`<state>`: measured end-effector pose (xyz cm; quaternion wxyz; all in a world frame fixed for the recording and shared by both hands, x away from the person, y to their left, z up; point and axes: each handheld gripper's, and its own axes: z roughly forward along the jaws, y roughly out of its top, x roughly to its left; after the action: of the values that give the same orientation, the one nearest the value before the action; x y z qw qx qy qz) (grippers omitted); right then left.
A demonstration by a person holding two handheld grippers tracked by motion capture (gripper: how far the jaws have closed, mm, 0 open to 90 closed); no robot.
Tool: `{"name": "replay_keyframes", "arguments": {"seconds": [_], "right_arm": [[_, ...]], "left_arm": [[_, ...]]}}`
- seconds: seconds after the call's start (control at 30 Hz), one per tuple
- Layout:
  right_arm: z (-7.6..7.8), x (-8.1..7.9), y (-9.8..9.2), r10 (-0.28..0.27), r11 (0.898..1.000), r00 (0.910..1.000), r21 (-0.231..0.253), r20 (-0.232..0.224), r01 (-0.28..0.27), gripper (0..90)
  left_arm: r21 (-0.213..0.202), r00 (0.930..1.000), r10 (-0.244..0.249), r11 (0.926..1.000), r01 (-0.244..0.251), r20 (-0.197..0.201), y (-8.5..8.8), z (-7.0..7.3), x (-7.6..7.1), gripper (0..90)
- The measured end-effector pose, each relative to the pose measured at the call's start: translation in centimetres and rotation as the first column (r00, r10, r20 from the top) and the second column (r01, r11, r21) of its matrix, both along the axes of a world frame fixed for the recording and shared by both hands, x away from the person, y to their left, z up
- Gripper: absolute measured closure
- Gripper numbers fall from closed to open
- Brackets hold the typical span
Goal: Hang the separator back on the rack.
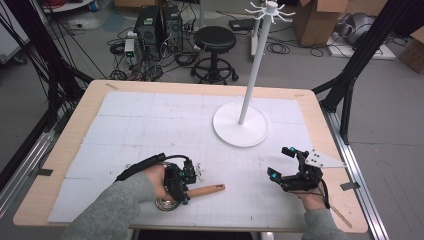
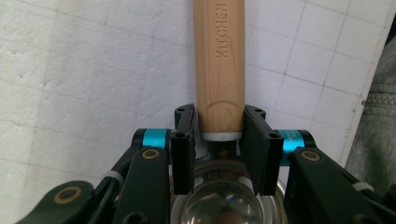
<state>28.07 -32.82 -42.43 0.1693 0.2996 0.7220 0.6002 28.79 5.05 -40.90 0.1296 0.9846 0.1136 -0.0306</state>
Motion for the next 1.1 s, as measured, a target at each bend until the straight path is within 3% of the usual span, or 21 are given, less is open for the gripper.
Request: {"name": "replay_keyframes", "arguments": {"seconds": [0.43,0.63,0.9,1.1], "right_arm": [[-0.03,0.03,0.06,0.003,1.000,1.0000,-0.005,0.000,-0.003,1.4],[-0.03,0.05,0.03,0.001,1.000,1.0000,-0.005,0.005,-0.001,1.5],[-0.05,0.05,0.08,0.000,1.000,1.0000,-0.005,-0.002,0.000,1.5],[-0.03,0.04,0.04,-0.003,1.000,1.0000,-0.004,0.002,0.003,1.5]], "left_arm": [[0.010,1.0000,-0.006,0.9999,0.006,-0.005,-0.14,0.00,0.11,67.1],[0.008,0.9995,0.001,1.0000,-0.001,-0.032,-0.12,0.00,0.49,67.6],[0.027,1.0000,-0.004,0.9996,0.004,0.004,-0.36,0.08,-0.02,69.3],[0.003,1.0000,0.003,1.0000,-0.003,0.006,-0.01,0.08,-0.06,69.5]]}}
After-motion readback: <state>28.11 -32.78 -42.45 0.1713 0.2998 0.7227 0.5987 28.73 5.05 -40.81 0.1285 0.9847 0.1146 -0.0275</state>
